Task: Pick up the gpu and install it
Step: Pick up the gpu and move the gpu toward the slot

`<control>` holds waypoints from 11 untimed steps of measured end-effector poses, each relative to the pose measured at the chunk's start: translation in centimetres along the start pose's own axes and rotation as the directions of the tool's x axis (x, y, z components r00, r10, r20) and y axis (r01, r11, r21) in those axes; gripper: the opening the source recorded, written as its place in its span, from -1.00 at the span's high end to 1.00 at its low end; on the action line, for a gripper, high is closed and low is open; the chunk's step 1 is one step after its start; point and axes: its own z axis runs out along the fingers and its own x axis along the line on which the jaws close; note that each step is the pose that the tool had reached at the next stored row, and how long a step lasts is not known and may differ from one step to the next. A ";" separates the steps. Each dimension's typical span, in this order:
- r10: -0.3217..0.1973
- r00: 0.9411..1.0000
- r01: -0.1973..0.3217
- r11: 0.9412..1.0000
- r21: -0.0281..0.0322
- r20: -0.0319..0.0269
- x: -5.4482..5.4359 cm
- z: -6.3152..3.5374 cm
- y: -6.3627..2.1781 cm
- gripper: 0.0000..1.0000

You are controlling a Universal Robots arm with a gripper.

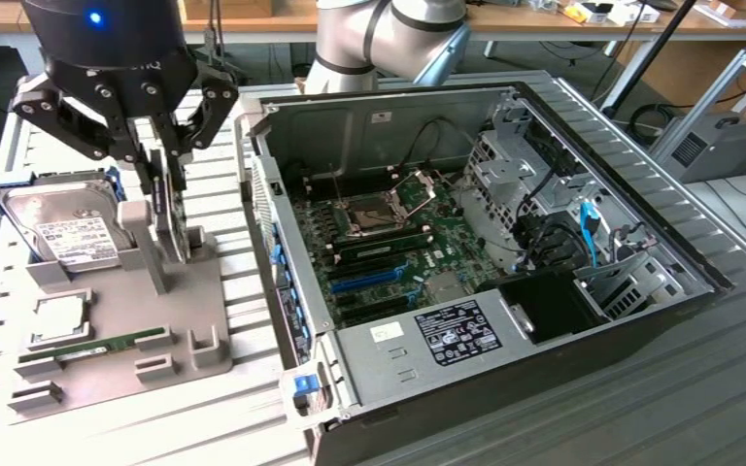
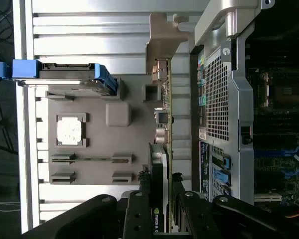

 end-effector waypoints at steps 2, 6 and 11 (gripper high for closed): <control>0.000 1.000 0.000 1.000 0.000 0.000 0.0 -1.14 0.05 0.46; 0.000 1.000 0.000 1.000 0.000 0.000 0.0 -1.24 0.06 0.46; 0.000 1.000 0.000 1.000 0.000 0.000 0.0 -1.32 0.06 0.46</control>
